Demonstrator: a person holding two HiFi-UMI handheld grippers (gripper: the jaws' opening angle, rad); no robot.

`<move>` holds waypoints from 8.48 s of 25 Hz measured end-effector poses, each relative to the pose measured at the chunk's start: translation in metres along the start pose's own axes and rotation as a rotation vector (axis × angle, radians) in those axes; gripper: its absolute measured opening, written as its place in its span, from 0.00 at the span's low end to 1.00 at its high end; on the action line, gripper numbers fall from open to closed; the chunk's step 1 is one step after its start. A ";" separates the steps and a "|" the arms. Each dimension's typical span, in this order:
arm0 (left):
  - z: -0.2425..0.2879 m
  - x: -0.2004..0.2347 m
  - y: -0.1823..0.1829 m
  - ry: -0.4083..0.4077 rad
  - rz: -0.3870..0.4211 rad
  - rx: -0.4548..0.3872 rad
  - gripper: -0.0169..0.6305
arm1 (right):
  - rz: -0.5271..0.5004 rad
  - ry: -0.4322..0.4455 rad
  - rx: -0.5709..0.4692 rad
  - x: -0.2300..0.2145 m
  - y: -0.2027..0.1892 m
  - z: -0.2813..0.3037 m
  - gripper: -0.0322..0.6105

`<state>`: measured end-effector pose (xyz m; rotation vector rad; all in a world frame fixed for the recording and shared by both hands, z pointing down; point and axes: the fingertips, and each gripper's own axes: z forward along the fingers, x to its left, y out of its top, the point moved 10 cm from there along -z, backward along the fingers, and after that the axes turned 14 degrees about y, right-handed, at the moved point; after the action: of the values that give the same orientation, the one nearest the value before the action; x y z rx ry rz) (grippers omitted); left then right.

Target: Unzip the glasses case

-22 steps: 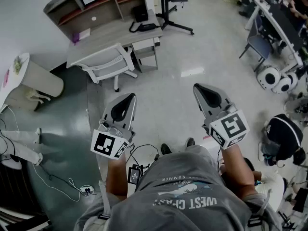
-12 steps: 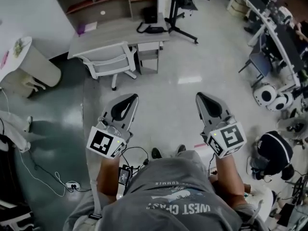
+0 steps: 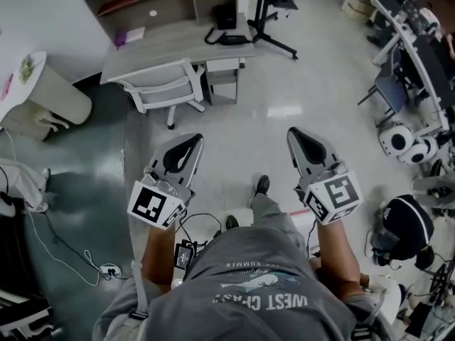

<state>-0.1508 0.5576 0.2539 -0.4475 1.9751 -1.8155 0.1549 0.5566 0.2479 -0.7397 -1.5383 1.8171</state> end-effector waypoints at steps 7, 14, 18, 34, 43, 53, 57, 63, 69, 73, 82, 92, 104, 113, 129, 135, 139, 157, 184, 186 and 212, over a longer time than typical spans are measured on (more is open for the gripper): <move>0.050 0.020 -0.007 0.075 0.027 0.041 0.02 | 0.018 0.072 -0.013 -0.069 -0.007 0.044 0.07; 0.127 0.025 -0.008 0.150 0.031 0.065 0.02 | 0.036 0.162 -0.002 -0.159 -0.007 0.080 0.07; 0.170 0.027 -0.010 0.188 0.041 0.081 0.02 | 0.050 0.204 -0.012 -0.209 -0.007 0.100 0.07; 0.298 0.046 -0.014 0.194 0.067 0.128 0.02 | 0.090 0.264 -0.012 -0.327 -0.009 0.153 0.07; 0.373 0.111 -0.033 0.072 0.050 0.116 0.02 | 0.111 0.153 0.016 -0.359 -0.008 0.196 0.07; 0.465 0.226 -0.043 -0.089 0.013 0.079 0.02 | 0.120 0.021 0.047 -0.386 0.016 0.302 0.07; 0.488 0.269 -0.056 -0.153 -0.010 0.075 0.02 | 0.104 -0.023 0.065 -0.391 0.023 0.347 0.07; 0.499 0.292 -0.068 -0.192 -0.028 0.075 0.02 | 0.089 -0.034 0.122 -0.390 0.022 0.376 0.07; 0.505 0.313 -0.086 -0.153 -0.053 0.104 0.02 | 0.058 -0.004 0.195 -0.409 0.009 0.408 0.07; 0.506 0.324 -0.096 -0.114 -0.049 0.137 0.02 | 0.034 0.031 0.247 -0.429 -0.008 0.432 0.07; 0.523 0.343 -0.113 -0.013 -0.057 0.236 0.02 | -0.087 0.157 0.458 -0.486 -0.073 0.496 0.12; 0.559 0.357 -0.145 0.089 -0.118 0.345 0.02 | -0.518 0.428 0.699 -0.533 -0.170 0.567 0.42; 0.587 0.372 -0.174 0.165 -0.182 0.404 0.02 | -0.791 0.663 0.934 -0.564 -0.279 0.619 0.66; 0.591 0.377 -0.189 0.191 -0.217 0.432 0.02 | -0.799 0.778 0.958 -0.582 -0.302 0.634 0.60; 0.588 0.387 -0.212 0.115 -0.287 0.465 0.02 | 0.293 0.969 0.765 -0.589 -0.233 0.625 0.51; 0.586 0.389 -0.223 -0.090 -0.317 0.487 0.07 | 0.358 1.169 0.682 -0.563 -0.164 0.588 0.51; 0.579 0.381 -0.218 -0.291 -0.108 0.545 0.24 | 0.363 1.310 0.666 -0.540 -0.119 0.563 0.51; 0.530 0.319 -0.183 -0.873 0.235 0.375 0.07 | 0.446 1.580 0.677 -0.477 -0.059 0.503 0.51; 0.529 0.342 -0.188 -0.676 -0.126 0.463 0.03 | 0.375 1.435 0.716 -0.480 -0.065 0.501 0.51; 0.529 0.345 -0.191 -0.622 -0.190 0.479 0.03 | 0.367 1.404 0.705 -0.481 -0.065 0.503 0.51; 0.536 0.347 -0.162 -0.420 -0.346 0.442 0.03 | 0.468 1.155 0.712 -0.482 -0.051 0.533 0.50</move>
<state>-0.1844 -0.0932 0.3528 -0.9729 1.2290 -2.0761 0.0628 -0.1431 0.3902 -1.4525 0.0333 1.5296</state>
